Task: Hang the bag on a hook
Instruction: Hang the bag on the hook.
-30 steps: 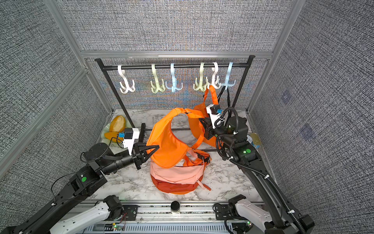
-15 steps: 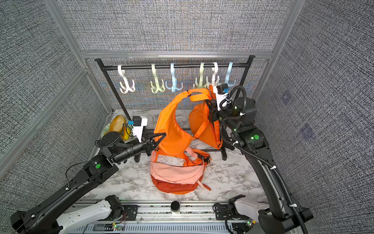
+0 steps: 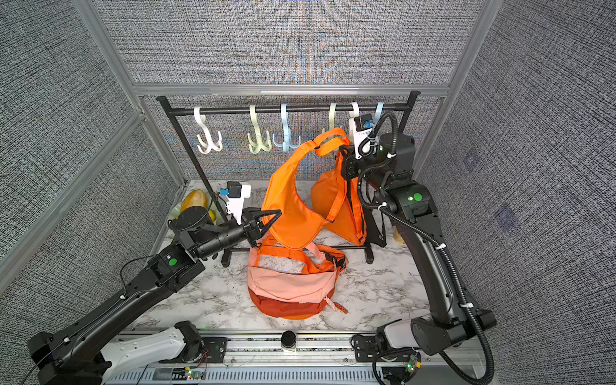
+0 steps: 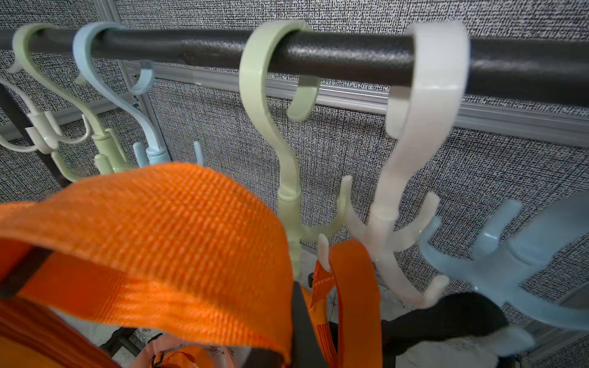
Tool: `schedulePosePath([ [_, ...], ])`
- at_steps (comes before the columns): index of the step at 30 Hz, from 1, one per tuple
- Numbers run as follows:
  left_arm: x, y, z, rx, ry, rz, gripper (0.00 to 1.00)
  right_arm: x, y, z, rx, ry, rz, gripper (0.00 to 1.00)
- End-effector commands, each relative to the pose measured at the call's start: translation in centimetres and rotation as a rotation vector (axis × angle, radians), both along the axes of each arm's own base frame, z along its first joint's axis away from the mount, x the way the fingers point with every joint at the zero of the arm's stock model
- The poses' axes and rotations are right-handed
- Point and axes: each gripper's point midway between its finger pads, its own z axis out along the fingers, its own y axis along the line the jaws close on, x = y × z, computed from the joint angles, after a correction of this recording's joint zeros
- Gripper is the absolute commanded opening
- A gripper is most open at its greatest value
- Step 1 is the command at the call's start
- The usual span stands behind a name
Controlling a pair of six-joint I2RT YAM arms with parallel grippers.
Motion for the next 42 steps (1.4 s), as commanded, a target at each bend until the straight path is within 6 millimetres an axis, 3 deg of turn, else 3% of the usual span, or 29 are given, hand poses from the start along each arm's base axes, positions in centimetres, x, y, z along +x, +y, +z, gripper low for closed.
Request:
schedulePosePath([
  [1,-0.1,-0.1,1.1,-0.029,-0.036,-0.006,0.0,0.4,-0.4,-0.6,-0.036,0.022,-0.021,0.0],
  [8,0.4,0.0,0.1,-0.01,-0.014,0.015,0.0,1.5,0.5,-1.8,-0.08,0.08,0.014,0.0],
  [16,2.6,0.4,-1.3,0.021,0.045,0.085,0.0,2.4,0.5,-2.0,-0.089,0.09,0.001,0.0],
  [27,3.5,0.6,-0.3,0.001,0.037,0.093,0.0,3.4,0.9,-1.6,-0.097,0.099,0.001,0.0],
  [42,3.3,0.4,-3.8,0.009,0.117,0.077,0.0,3.0,1.6,-5.9,-0.132,0.177,0.029,0.0],
])
